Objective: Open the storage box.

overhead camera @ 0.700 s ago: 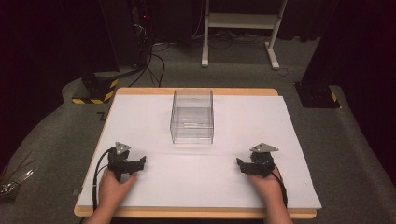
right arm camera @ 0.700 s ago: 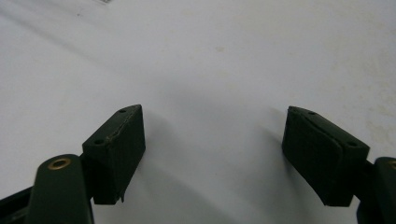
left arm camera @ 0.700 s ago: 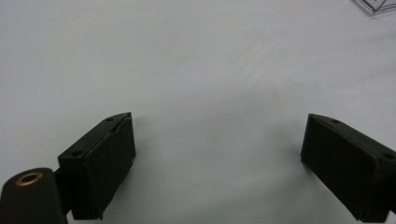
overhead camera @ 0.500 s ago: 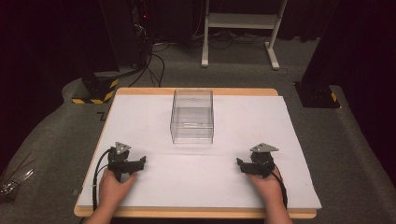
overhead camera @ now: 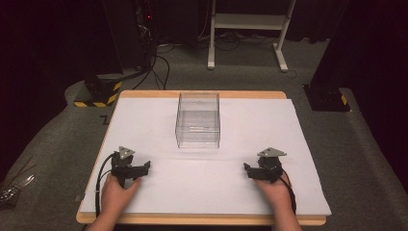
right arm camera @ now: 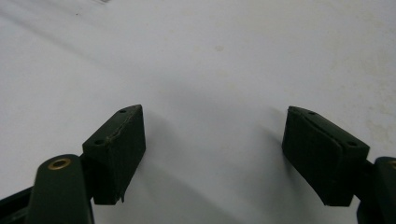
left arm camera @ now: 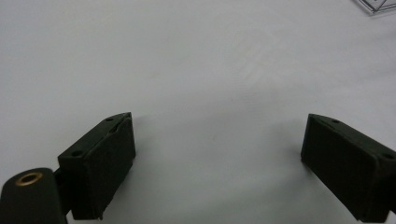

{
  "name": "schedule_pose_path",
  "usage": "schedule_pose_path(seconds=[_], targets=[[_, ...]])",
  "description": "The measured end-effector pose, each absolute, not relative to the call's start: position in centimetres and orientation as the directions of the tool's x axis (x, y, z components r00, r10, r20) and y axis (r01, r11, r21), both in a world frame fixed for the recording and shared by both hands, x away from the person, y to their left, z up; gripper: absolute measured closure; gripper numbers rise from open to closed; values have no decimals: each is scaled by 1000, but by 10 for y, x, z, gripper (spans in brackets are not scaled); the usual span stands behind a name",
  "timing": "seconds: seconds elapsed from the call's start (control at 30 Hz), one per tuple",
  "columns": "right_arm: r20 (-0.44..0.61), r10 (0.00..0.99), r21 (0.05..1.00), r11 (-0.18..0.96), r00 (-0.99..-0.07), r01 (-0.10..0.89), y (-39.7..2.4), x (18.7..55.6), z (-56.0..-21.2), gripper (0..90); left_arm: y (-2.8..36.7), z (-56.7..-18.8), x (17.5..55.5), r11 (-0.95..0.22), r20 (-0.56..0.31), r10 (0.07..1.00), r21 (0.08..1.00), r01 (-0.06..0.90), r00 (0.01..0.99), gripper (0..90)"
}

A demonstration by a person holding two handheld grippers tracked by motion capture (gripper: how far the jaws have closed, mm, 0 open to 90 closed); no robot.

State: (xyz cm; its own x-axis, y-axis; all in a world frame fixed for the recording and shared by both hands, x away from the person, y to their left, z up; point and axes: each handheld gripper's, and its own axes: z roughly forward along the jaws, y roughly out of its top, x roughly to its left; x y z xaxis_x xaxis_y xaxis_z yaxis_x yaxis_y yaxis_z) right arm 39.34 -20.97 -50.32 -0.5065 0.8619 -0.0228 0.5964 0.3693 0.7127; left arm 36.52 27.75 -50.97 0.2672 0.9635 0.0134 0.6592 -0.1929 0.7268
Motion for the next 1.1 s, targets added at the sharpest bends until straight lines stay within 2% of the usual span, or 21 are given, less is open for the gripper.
schedule_pose_path(seconds=[0.27, 0.47, 1.1], targets=[[-28, 868, 711, 365, -495, 601, -208, 393, -503, 206, 278, -510, 365, -193, 13, 963, 726, 660, 268, 103], [-29, 855, 757, 356, -517, 547, -207, 386, -496, 210, 278, -510, 365, -194, 13, 963, 725, 661, 269, 103], [-13, 815, 766, 380, -580, 518, -191, 378, -492, 207, 278, -510, 365, -193, 12, 963, 726, 660, 268, 103]])
